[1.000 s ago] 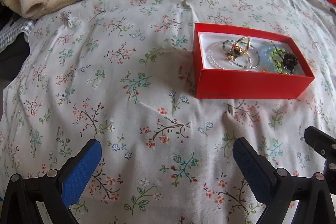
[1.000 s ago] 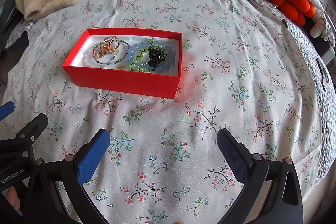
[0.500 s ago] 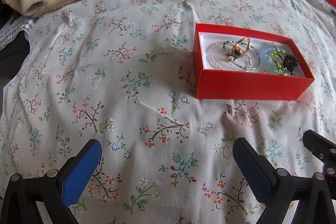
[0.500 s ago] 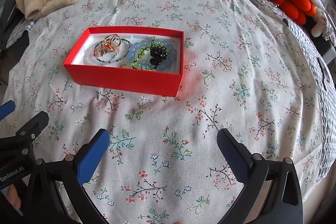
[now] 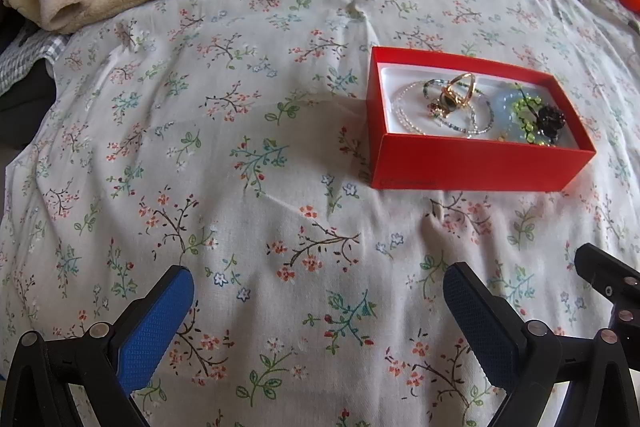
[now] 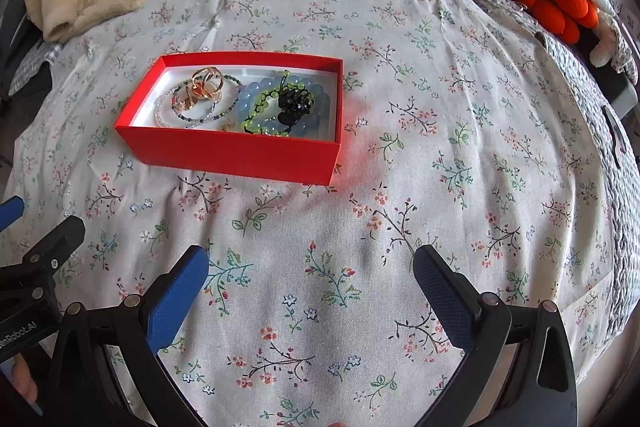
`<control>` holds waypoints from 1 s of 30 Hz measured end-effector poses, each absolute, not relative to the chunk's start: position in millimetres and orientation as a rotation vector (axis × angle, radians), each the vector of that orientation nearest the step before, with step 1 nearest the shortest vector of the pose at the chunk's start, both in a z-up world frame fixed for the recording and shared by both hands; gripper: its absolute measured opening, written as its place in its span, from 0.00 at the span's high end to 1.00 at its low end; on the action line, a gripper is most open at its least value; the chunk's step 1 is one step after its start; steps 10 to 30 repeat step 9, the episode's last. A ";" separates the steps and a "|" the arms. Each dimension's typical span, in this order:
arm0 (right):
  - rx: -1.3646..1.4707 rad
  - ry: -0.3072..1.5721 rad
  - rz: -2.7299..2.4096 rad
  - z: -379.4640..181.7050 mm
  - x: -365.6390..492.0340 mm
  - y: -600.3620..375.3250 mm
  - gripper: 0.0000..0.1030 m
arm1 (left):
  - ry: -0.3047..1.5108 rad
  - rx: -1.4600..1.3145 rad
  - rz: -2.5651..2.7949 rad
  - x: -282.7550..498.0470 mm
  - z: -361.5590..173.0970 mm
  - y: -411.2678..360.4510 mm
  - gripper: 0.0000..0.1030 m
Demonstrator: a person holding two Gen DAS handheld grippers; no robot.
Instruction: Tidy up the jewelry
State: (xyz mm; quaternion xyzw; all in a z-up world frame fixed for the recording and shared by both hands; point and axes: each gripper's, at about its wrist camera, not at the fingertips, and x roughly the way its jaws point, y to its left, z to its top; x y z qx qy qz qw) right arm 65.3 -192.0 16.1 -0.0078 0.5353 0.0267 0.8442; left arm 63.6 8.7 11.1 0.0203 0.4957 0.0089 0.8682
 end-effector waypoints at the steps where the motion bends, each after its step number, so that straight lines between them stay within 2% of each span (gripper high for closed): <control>1: -0.018 1.131 0.056 15.9 65.2 -191.8 0.00 | 1.039 0.043 0.018 63.1 10.9 8.8 0.01; 30: -0.029 1.128 0.060 12.6 62.7 -189.6 0.00 | 1.043 0.043 0.016 59.2 6.1 12.0 0.01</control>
